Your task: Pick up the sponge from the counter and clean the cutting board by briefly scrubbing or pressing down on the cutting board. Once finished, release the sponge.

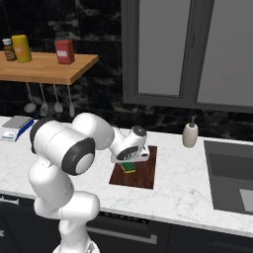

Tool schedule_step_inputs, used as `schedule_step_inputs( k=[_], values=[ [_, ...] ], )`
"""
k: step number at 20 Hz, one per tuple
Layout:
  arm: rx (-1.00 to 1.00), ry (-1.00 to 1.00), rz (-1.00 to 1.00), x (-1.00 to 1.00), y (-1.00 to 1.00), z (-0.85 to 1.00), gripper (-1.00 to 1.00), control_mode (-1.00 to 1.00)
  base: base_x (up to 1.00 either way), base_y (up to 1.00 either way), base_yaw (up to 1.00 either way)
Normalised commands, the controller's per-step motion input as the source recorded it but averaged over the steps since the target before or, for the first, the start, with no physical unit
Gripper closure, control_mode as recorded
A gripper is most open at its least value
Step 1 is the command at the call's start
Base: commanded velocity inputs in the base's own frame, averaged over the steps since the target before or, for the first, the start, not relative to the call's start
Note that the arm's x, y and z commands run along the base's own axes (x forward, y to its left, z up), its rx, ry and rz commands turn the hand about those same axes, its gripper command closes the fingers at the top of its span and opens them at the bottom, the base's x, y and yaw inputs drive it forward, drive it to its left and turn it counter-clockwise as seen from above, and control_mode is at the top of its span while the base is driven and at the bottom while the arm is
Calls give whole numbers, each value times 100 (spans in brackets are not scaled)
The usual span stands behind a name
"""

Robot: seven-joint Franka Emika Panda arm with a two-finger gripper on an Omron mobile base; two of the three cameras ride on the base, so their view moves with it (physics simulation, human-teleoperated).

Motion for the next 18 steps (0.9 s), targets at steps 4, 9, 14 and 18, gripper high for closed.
schedule_step_inputs(
  k=[4, 9, 14, 18],
  values=[
    [13, -12, 6, 63, 6, 0, 100, -100, 0, 0, 0],
    [9, -12, 8, 65, 9, -13, 100, -100, 0, 0, 0],
    [2, -6, 6, 59, -37, -20, 100, -100, 0, 0, 0],
    [0, -10, 9, -18, -91, -50, 100, -100, 0, 0, 0]
  ],
)
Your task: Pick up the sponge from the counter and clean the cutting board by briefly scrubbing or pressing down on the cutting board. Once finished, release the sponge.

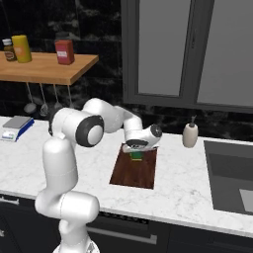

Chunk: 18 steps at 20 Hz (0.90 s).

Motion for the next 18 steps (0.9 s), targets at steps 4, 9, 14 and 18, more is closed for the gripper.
schedule_step_inputs(
  k=[4, 9, 14, 18],
  values=[
    [0, -17, 17, -94, -99, -74, 100, -100, 0, 0, 0],
    [0, -12, 20, -100, -68, -68, 100, -100, 0, 0, 0],
    [0, -1, 14, -100, -9, -62, 100, -100, 0, 0, 0],
    [0, 0, 6, -100, 0, -54, 100, -100, 0, 0, 0]
  ],
)
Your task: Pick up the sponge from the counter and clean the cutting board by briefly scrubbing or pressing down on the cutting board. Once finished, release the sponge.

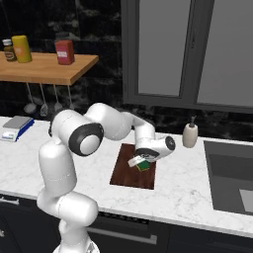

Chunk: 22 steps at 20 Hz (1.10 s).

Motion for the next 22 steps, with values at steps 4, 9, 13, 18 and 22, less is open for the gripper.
schedule_step_inputs(
  k=[4, 9, 13, 18, 22],
  values=[
    [-2, 10, 0, -100, 17, -38, 100, -100, 0, 0, 0],
    [-1, 13, 0, -100, 45, -33, 100, -100, 0, 0, 0],
    [0, 2, 0, -60, 100, -19, 100, -100, 0, 0, 0],
    [14, -23, 2, 64, 90, -7, 100, -100, 0, 0, 0],
    [22, -26, 5, 100, 27, -39, 100, -100, 0, 0, 0]
  ],
)
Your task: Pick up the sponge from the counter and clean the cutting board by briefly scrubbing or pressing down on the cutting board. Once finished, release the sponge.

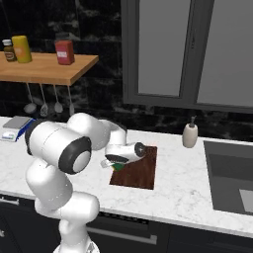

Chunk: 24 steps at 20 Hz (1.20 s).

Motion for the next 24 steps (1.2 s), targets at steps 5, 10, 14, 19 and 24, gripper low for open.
schedule_step_inputs(
  k=[5, 10, 14, 19, 24],
  values=[
    [19, -24, 8, 100, -11, -67, 100, -100, 0, 0, 0],
    [13, -23, 7, 100, -40, -78, 100, -100, 0, 0, 0],
    [10, -15, 5, 99, -75, -71, 100, -100, 0, 0, 0],
    [1, -4, 9, -60, -100, -90, 100, -100, 0, 0, 0],
    [0, 0, 21, -100, -98, -100, 100, -100, 0, 0, 0]
  ],
)
